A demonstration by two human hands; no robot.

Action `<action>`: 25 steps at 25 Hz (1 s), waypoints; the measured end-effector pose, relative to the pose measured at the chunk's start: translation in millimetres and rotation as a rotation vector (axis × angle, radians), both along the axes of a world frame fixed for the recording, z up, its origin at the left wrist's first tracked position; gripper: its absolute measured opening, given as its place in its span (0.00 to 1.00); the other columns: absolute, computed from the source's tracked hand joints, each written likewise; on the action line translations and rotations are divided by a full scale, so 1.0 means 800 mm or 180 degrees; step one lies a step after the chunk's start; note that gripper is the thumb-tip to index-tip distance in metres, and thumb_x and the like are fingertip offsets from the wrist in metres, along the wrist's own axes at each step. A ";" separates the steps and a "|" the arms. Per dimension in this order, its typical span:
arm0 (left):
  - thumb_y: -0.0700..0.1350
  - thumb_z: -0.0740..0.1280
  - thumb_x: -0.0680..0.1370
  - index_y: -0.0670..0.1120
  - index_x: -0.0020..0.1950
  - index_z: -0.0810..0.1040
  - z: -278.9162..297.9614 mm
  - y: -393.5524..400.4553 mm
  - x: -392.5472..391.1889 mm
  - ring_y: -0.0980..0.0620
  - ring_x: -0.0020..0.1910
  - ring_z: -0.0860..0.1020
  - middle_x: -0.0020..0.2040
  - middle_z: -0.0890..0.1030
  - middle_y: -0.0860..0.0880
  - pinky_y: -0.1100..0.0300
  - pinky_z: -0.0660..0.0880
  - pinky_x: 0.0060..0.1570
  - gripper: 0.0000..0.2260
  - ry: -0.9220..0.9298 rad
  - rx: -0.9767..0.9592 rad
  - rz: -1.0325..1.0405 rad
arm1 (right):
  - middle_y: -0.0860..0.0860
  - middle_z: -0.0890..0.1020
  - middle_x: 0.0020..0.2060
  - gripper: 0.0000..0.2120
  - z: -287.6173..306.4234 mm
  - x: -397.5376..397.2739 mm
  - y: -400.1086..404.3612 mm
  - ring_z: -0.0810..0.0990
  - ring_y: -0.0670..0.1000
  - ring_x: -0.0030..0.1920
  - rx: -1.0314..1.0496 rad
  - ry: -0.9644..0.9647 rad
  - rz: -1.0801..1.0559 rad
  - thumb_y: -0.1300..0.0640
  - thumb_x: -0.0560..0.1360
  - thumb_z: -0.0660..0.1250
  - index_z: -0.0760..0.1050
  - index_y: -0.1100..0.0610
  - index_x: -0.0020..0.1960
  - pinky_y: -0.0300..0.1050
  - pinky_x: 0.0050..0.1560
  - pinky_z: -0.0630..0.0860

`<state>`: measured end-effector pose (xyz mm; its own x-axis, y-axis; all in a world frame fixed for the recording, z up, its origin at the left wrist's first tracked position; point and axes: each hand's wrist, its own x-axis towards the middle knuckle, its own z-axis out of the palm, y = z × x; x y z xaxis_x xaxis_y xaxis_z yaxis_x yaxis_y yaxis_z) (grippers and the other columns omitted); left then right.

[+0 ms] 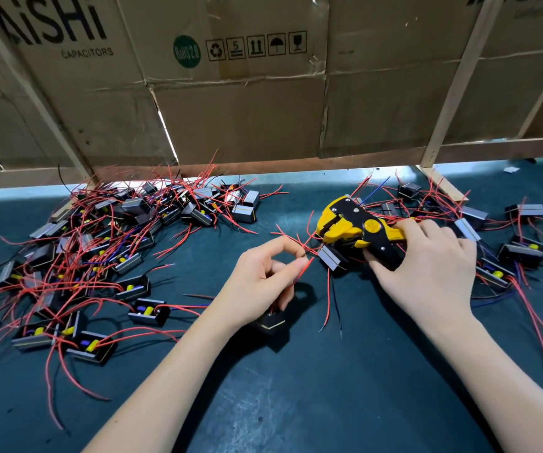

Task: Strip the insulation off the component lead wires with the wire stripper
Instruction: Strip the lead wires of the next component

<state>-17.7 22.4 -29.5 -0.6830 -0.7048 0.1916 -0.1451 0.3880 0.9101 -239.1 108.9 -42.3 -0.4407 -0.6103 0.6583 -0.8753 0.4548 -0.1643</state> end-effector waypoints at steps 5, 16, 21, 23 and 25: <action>0.44 0.66 0.81 0.47 0.44 0.77 0.001 0.002 0.002 0.50 0.22 0.74 0.24 0.76 0.48 0.62 0.70 0.29 0.06 -0.0184 0.0241 -0.0498 | 0.56 0.80 0.43 0.25 -0.002 0.003 -0.002 0.77 0.61 0.45 -0.0021 0.0090 0.0078 0.44 0.62 0.78 0.78 0.58 0.51 0.53 0.48 0.64; 0.42 0.65 0.81 0.41 0.40 0.77 -0.009 -0.003 -0.005 0.51 0.27 0.74 0.26 0.78 0.50 0.62 0.70 0.33 0.10 -0.0018 0.0065 0.0403 | 0.53 0.78 0.41 0.21 -0.005 0.018 -0.002 0.75 0.59 0.43 -0.0041 0.0416 0.0412 0.44 0.64 0.76 0.77 0.57 0.48 0.51 0.46 0.63; 0.42 0.65 0.81 0.43 0.40 0.78 -0.011 -0.007 -0.004 0.53 0.25 0.73 0.25 0.77 0.50 0.61 0.70 0.30 0.10 0.0048 0.0128 0.0383 | 0.53 0.79 0.41 0.21 -0.002 0.020 -0.001 0.75 0.59 0.43 0.0047 0.0411 0.0494 0.44 0.63 0.75 0.77 0.57 0.49 0.52 0.46 0.63; 0.43 0.65 0.81 0.43 0.41 0.79 -0.010 -0.010 -0.002 0.54 0.26 0.72 0.26 0.75 0.52 0.64 0.70 0.31 0.09 0.0020 0.0118 0.0262 | 0.53 0.79 0.40 0.21 0.000 0.019 0.000 0.76 0.59 0.42 0.0048 0.0379 0.0489 0.44 0.63 0.76 0.77 0.57 0.47 0.51 0.45 0.63; 0.43 0.66 0.81 0.44 0.43 0.81 -0.009 -0.011 0.000 0.56 0.26 0.71 0.26 0.75 0.52 0.67 0.69 0.33 0.08 -0.0014 0.0085 0.0125 | 0.52 0.79 0.37 0.20 0.003 0.018 0.002 0.77 0.59 0.40 0.0039 0.0387 0.0503 0.44 0.63 0.77 0.77 0.57 0.45 0.51 0.43 0.62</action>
<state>-18.0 13.7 -36.4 -0.6556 -0.7359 0.1692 -0.1639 0.3575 0.9194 -224.8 110.2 -40.1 -0.2566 -0.6738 0.6929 -0.9490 0.3116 -0.0484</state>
